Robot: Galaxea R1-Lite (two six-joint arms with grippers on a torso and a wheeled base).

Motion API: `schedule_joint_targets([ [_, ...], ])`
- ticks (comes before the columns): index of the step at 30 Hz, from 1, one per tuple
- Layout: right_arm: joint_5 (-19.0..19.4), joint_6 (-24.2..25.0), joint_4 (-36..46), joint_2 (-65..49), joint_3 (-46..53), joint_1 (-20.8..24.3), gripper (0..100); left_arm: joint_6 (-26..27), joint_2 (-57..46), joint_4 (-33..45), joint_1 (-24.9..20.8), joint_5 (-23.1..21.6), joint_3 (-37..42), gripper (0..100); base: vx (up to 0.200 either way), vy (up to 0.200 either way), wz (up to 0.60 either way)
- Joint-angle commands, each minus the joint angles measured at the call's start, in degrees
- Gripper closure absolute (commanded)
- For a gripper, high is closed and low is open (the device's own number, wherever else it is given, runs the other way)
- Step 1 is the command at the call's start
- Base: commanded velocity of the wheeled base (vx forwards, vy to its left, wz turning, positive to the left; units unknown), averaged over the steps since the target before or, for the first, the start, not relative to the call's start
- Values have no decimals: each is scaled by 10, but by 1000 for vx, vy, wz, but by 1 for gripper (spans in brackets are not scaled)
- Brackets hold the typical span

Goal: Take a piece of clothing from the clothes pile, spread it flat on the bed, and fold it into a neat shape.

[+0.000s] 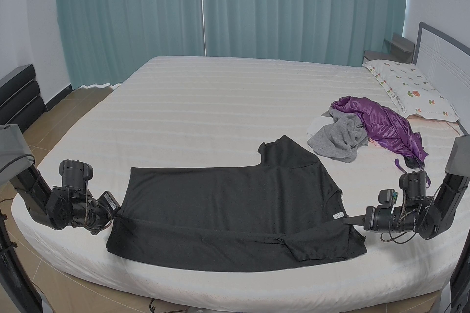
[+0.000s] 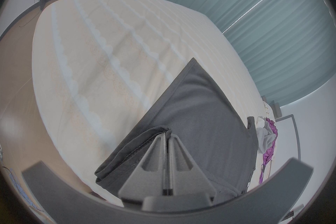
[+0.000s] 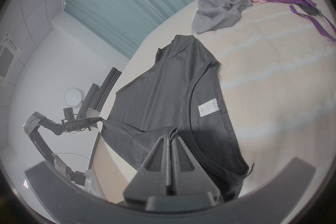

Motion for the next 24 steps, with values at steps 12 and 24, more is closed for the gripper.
schedule_joint_targets([
  [12, 37, 8, 0, -91, 31, -24, 100, 5, -54, 52, 7, 0, -7, 100, 0, 0, 0],
  [24, 36, 15, 1, -52, 7, -25, 100, 5, 0, 45, 17, 0, -21, 100, 0, 0, 0],
])
